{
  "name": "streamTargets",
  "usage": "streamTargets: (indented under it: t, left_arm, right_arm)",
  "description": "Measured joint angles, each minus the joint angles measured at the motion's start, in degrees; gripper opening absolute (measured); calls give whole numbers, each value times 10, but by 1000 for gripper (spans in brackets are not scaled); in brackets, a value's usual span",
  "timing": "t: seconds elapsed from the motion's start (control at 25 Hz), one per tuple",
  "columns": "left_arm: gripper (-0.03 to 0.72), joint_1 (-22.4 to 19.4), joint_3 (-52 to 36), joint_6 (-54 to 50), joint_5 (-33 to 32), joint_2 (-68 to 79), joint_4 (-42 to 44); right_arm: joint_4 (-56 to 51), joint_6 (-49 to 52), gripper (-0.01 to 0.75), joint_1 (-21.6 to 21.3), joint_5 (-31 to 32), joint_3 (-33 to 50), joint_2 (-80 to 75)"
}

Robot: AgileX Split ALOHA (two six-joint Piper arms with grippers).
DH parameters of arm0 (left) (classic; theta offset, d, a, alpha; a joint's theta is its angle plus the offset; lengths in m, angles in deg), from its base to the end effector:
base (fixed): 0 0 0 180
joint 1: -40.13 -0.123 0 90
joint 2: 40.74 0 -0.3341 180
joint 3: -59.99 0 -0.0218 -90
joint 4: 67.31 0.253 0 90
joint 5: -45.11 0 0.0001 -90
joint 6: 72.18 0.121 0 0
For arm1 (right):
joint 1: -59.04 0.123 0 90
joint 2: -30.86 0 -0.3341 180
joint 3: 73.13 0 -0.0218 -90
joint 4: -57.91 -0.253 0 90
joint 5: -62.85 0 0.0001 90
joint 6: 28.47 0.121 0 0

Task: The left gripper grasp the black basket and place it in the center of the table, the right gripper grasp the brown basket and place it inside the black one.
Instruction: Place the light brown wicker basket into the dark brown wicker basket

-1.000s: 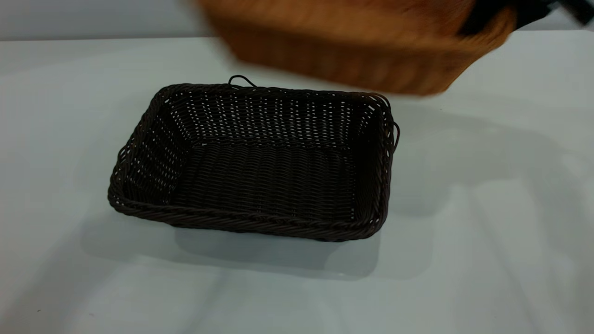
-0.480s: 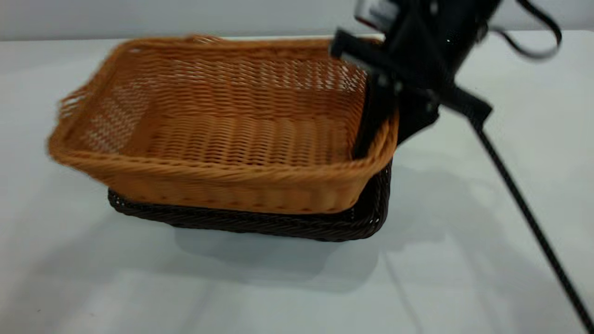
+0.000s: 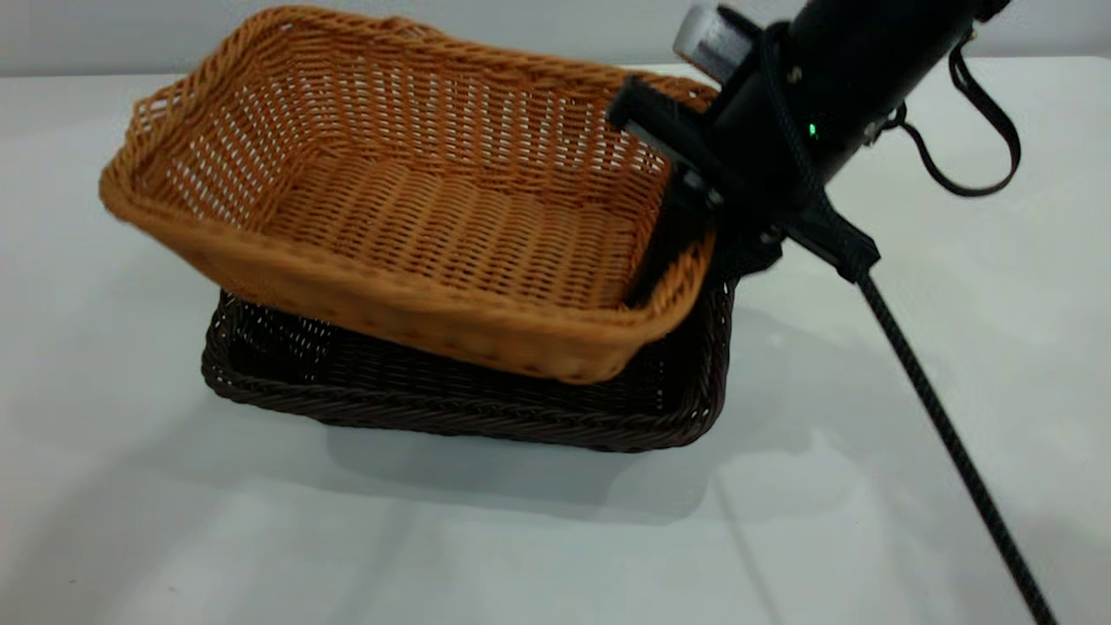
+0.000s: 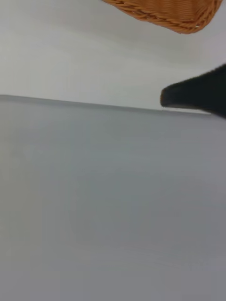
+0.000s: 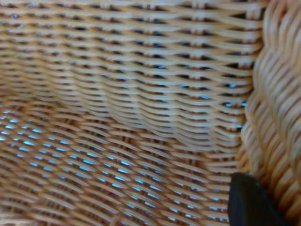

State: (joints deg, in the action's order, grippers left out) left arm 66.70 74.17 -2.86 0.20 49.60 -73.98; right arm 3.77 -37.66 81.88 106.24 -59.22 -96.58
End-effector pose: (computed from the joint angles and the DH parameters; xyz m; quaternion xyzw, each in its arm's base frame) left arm 0.3049 -0.1636 0.4768 0.6349 0.5938 0.1268 0.4777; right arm 0.3378 0.2154 0.1052 -0.0846 -0.9499 -0.2922 0.0721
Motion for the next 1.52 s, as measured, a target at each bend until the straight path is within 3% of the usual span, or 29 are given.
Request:
streamTargets:
  t: [0.48,0.6,0.76,0.96,1.08,1.2,1.36,1.52]
  left_arm:
    - [435,0,0,-1,-27,0,-29]
    - [435,0,0,-1,-38,0,-29]
    - [435,0,0,-1,-43,0,-29]
    - [435,0,0,-2,-62,0,-29]
    - [435,0,0,-2,-70,-6,-29]
    - [435,0,0,-2,-73,-26,-28]
    - [435,0,0,-19,-74,-58,-28]
    - [435,0,0,-58,-80,-97,-29]
  right_arm:
    - [40,-46,120,0,-31,-6,-34]
    - [73,-53,188,0,-33,-21,-35]
    - [128,-56,333,0,-26,-54,-35]
    - [172,-56,519,0,43,-100,-35]
    - [203,-57,576,0,104,-130,-35]
    - [240,-54,584,0,148,-163,-35]
    - [274,-26,584,0,160,-202,-35]
    - [301,-4,584,0,223,-249,-35]
